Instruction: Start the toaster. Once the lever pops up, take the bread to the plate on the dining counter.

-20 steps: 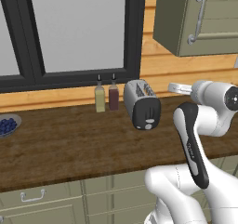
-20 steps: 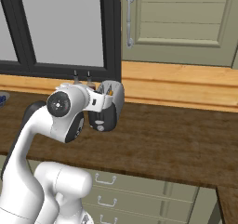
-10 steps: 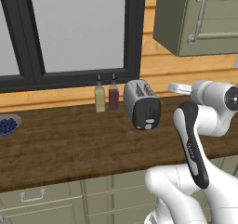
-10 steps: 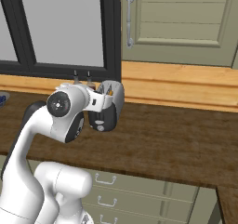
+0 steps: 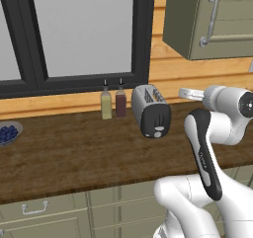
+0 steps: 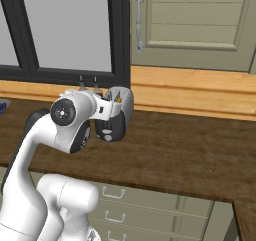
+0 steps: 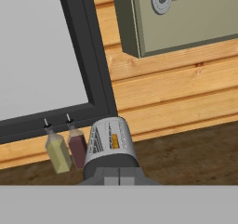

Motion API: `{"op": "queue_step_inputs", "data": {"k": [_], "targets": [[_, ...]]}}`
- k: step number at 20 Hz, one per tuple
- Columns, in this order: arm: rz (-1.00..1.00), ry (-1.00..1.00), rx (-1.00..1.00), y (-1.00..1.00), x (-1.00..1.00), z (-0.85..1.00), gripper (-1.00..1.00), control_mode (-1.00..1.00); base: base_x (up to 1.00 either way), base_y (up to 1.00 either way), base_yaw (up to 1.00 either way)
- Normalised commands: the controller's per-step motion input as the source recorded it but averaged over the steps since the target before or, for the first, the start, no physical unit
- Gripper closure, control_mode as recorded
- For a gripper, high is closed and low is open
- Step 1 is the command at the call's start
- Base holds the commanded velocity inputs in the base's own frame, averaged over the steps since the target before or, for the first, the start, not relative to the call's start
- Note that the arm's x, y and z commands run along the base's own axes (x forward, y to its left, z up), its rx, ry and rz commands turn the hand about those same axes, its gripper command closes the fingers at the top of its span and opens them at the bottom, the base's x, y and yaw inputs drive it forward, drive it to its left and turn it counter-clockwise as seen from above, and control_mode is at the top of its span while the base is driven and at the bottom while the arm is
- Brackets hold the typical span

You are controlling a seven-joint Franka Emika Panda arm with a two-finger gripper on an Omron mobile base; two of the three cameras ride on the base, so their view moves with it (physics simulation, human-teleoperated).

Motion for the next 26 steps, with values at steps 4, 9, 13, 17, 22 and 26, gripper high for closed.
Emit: {"op": "queue_step_inputs", "data": {"k": [4,9,13,17,22,26], "targets": [[0.0,0.0,0.0,0.0,0.0,0.0,1.0,-1.0,0.0,0.0,0.0],[0.0,0.0,0.0,0.0,0.0,0.0,1.0,-1.0,0.0,0.0,0.0],[0.0,0.0,0.0,0.0,0.0,0.0,1.0,-1.0,0.0,0.0,0.0],[0.0,0.0,0.0,0.0,0.0,0.0,1.0,-1.0,0.0,0.0,0.0],[0.0,0.0,0.0,0.0,0.0,0.0,1.0,-1.0,0.0,0.0,0.0],[0.0,0.0,0.0,0.0,0.0,0.0,1.0,-1.0,0.0,0.0,0.0]]}}
